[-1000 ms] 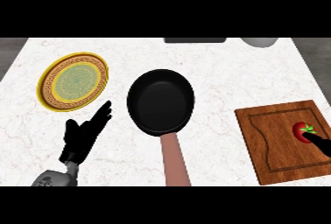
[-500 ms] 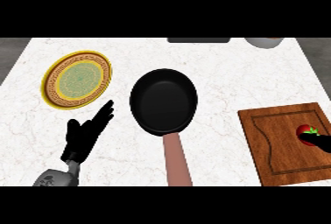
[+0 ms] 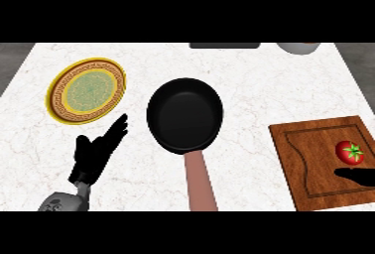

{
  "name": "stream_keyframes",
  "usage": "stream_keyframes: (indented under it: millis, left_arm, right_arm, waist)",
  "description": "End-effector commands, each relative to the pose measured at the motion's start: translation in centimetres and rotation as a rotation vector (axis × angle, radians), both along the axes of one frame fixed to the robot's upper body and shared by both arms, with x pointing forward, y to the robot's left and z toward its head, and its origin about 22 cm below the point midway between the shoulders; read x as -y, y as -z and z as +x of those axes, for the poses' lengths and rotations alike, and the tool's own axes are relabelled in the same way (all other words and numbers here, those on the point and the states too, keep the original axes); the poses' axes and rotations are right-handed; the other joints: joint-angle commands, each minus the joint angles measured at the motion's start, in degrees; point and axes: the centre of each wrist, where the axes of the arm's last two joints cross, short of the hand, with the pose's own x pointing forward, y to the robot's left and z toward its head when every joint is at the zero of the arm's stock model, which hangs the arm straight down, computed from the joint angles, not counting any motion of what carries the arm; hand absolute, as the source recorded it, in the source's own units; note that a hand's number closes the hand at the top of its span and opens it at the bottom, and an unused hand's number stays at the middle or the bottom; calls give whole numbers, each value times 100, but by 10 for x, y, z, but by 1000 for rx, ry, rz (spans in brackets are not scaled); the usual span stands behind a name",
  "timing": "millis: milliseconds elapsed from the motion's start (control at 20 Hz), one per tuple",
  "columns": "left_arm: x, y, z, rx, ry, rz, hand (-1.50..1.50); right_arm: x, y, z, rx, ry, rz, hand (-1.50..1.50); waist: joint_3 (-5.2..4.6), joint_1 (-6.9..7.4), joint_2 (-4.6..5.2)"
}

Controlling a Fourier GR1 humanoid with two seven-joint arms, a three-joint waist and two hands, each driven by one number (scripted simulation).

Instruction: Pick the tomato from the cutting board and place it in the pot

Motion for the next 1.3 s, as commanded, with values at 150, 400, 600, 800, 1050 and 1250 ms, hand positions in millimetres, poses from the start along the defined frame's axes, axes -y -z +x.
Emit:
stream_keyframes:
  millis: [150, 400, 600, 800, 1050, 1250]
  left_arm:
    - [5, 3, 2, -17, 3, -9, 0]
    - [12, -14, 1, -6, 6, -2, 0]
    - [-5, 5, 2, -9, -6, 22, 0]
    - [6, -8, 11, 8, 7, 5, 0]
    - [1, -13, 3, 12, -5, 13, 0]
    - [9, -2, 17, -4, -17, -5, 0]
  right_arm:
    - [12, 15, -10, 66, 36, -36, -150]
    - [30, 40, -8, 119, 3, 79, -150]
    - [25, 46, -20, 221, -15, 184, -150]
    - [26, 57, -9, 267, -8, 292, -150]
    - [22, 84, -15, 252, 26, 358, -150]
    - [23, 107, -7, 252, 19, 423, -150]
  waist:
    - [-3, -31, -9]
    - [1, 8, -7]
    - [-1, -28, -8]
    - [1, -13, -4]
    - [-1, -8, -8]
    - [1, -2, 4]
